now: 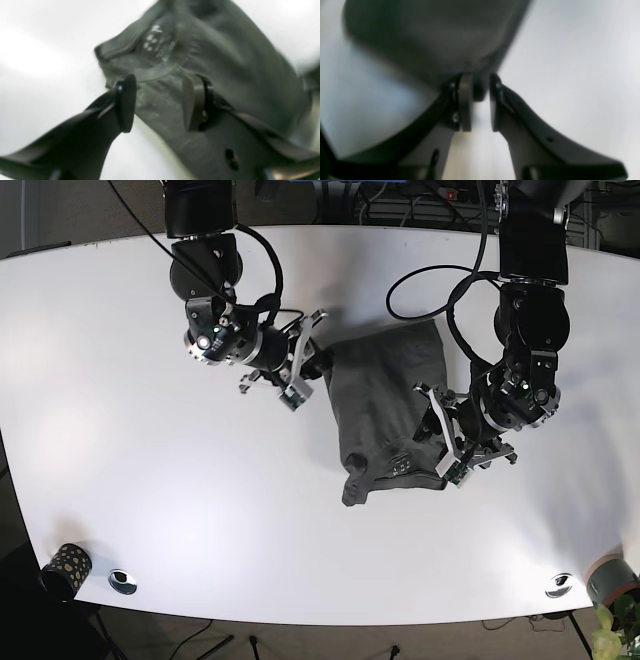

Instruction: Fold the T-shirt properly

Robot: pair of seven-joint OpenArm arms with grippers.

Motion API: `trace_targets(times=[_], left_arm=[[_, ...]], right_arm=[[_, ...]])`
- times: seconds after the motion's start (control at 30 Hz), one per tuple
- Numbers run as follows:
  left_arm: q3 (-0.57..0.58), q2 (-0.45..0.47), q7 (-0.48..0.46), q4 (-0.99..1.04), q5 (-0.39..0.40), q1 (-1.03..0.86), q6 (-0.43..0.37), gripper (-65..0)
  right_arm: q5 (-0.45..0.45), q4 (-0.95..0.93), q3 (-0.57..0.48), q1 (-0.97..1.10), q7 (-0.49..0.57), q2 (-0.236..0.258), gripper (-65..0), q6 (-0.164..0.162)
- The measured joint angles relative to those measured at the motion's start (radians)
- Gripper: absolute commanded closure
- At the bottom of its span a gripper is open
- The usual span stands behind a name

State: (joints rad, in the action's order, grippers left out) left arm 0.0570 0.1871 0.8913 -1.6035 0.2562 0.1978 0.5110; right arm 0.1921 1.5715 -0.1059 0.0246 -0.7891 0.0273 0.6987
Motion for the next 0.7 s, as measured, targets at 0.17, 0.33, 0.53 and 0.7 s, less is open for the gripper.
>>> trace_targets(times=[0.17, 0.33, 0.53, 0.7], left_arm=[[0.003, -0.012, -0.009, 0.005, 0.010, 0.000, -0.022, -29.4], [-0.002, -0.004, -0.035, 0.031, 0.003, -0.043, -0.029, -29.3], [-0.011, 0.008, -0.103, 0.032, 0.006, -0.126, -0.027, -29.2], [-0.100, -0.001, -0.114, 0.035, 0.005, -0.160, -0.029, -29.2]], right_arm=[[0.006, 0.126, 0.000, 0.034, -0.002, -0.003, -10.3, 0.001], [0.008, 0.198, 0.000, -0.006, -0.074, -0.003, -10.6, -0.006], [0.116, 0.128, -0.021, -0.071, -0.084, -0.057, -10.8, 0.003], [0.123, -0.019, -0.018, -0.137, -0.083, -0.093, -10.3, -0.006]])
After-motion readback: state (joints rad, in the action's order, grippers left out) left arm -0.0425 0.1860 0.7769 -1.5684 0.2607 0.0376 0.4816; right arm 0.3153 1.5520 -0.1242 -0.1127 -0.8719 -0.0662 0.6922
